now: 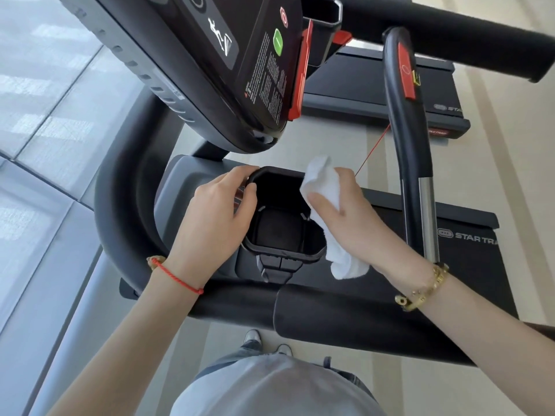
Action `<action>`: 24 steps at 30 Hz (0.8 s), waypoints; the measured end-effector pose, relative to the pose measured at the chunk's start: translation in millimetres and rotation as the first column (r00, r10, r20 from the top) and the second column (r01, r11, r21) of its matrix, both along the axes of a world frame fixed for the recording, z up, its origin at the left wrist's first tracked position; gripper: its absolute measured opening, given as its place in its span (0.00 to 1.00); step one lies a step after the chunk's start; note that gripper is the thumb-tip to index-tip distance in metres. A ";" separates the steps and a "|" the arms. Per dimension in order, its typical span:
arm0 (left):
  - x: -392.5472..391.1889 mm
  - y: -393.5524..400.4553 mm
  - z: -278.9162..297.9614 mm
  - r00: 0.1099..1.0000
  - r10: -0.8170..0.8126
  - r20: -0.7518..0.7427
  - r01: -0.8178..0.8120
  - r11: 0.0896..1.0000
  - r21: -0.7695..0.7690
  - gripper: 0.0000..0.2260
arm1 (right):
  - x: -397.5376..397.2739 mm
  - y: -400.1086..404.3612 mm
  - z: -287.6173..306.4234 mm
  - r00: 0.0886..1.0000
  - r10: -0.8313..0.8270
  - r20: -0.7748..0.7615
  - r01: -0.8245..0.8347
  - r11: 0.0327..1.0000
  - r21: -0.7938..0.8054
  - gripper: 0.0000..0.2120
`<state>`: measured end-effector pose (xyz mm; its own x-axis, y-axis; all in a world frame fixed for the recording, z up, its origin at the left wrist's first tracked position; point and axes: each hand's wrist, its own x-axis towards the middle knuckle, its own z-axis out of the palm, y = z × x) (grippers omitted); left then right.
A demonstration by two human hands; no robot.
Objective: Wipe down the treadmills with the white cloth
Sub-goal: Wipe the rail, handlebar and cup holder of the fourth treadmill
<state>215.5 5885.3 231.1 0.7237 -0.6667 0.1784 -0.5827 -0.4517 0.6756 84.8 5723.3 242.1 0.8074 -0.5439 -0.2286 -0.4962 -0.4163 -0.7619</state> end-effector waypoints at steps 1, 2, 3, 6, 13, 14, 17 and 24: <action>-0.3 0.0 0.0 1.000 -0.003 0.004 0.003 1.000 -0.002 0.14 | 3.2 -0.8 1.5 1.000 -0.009 -0.002 0.009 1.000 0.011 0.21; -0.5 0.0 -0.1 1.000 -0.006 0.007 0.006 1.000 -0.001 0.14 | 9.6 -3.3 4.7 1.000 -0.002 -0.013 0.002 1.000 0.007 0.21; -0.4 0.0 -0.4 1.000 -0.010 0.009 0.010 1.000 0.002 0.14 | 17.3 -5.9 9.2 0.999 0.015 -0.029 -0.015 1.000 -0.003 0.20; 0.1 -0.4 -1.3 1.000 -0.018 0.002 0.018 1.000 0.006 0.15 | 28.1 -10.5 16.2 0.997 0.063 -0.051 -0.064 0.998 -0.020 0.18; -0.3 -2.1 0.4 1.000 -0.022 -0.006 0.022 1.000 -0.005 0.14 | -15.8 24.9 4.5 0.992 -0.124 -0.036 0.128 0.979 0.157 0.27; -0.4 -1.8 0.5 1.000 -0.020 -0.007 0.020 1.000 -0.005 0.14 | -18.8 28.3 3.0 0.990 -0.132 -0.042 0.137 0.976 0.167 0.27; -0.6 -1.3 0.8 1.000 -0.020 0.006 0.020 1.000 -0.022 0.14 | -9.6 23.9 3.9 0.988 -0.152 -0.042 0.156 0.975 0.161 0.27; 0.3 -0.1 1.8 1.000 -0.023 0.015 0.023 0.999 -0.028 0.14 | 18.8 -3.4 5.8 0.997 0.074 0.029 -0.070 0.991 -0.112 0.22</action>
<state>215.8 5885.2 233.0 0.7053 -0.6778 0.2077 -0.6026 -0.4190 0.6792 103.6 5719.9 247.9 0.8514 -0.5045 -0.1432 -0.4374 -0.5325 -0.7246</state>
